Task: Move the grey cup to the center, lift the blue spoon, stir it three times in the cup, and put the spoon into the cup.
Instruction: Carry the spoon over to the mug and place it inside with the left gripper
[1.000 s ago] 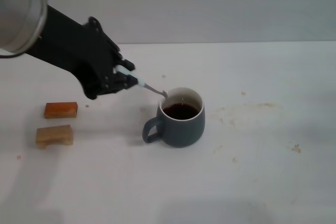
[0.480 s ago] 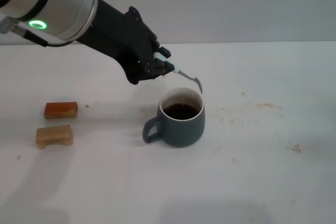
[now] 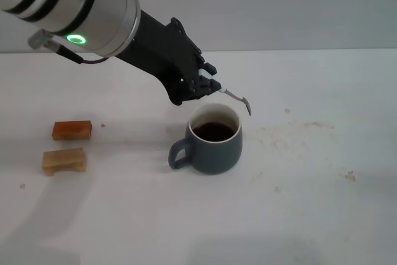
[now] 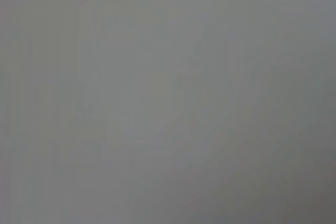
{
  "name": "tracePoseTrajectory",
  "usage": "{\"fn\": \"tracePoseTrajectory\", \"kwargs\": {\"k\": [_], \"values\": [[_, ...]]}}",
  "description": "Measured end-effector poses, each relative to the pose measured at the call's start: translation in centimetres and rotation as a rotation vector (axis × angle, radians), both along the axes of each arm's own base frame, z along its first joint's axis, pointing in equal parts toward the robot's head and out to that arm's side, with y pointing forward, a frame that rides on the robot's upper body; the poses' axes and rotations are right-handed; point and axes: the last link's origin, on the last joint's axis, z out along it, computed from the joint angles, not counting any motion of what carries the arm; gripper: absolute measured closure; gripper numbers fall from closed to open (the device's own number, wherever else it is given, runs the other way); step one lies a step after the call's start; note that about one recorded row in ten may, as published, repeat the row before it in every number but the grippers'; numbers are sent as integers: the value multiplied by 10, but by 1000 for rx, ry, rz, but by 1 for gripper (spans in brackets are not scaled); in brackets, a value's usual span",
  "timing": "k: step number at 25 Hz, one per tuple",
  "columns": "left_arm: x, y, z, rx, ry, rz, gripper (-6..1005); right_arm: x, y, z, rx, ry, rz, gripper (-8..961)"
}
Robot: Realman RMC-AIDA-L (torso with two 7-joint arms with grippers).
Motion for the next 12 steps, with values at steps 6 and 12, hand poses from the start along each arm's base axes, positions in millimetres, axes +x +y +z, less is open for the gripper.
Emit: {"fn": "tracePoseTrajectory", "kwargs": {"k": [6,12], "values": [[-12,7,-8,-11,-3,20,822,-8,-18,8,24,-16,18,940],[-23,9,-7,-20,-16,13,821,-15,-34,9,32,-23,31,940]]}}
